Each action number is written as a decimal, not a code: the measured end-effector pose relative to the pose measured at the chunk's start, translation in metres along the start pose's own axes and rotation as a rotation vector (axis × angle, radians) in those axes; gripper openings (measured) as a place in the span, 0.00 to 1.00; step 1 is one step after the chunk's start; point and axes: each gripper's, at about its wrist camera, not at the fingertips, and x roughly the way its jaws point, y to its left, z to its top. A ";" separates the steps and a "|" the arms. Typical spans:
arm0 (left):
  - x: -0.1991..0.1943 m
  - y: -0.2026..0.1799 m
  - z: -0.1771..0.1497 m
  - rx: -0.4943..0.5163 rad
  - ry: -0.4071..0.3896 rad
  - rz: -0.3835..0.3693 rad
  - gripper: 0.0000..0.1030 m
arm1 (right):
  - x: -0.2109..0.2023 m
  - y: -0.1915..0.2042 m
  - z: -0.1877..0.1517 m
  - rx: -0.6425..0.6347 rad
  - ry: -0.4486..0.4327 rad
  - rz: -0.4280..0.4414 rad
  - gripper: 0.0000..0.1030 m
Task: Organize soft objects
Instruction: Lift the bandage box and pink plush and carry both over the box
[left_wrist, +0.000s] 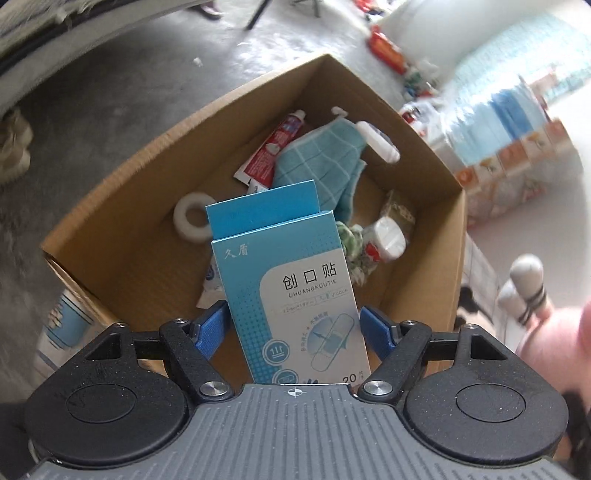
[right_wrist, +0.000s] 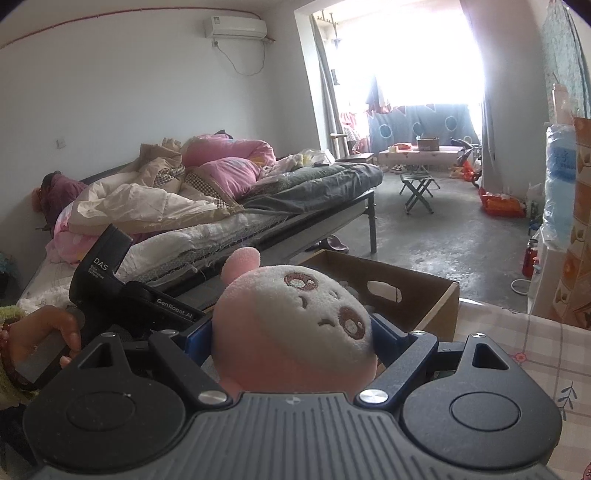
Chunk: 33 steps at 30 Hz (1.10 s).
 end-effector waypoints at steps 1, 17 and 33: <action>0.001 0.001 -0.001 -0.023 -0.008 -0.003 0.74 | -0.001 -0.004 -0.001 0.006 0.000 0.007 0.86; -0.025 0.006 -0.019 -0.209 -0.044 0.016 0.82 | -0.011 -0.007 0.015 0.016 -0.040 -0.006 0.86; -0.026 0.010 -0.008 -0.124 -0.181 -0.107 0.83 | 0.005 0.000 0.050 -0.056 -0.016 -0.128 0.86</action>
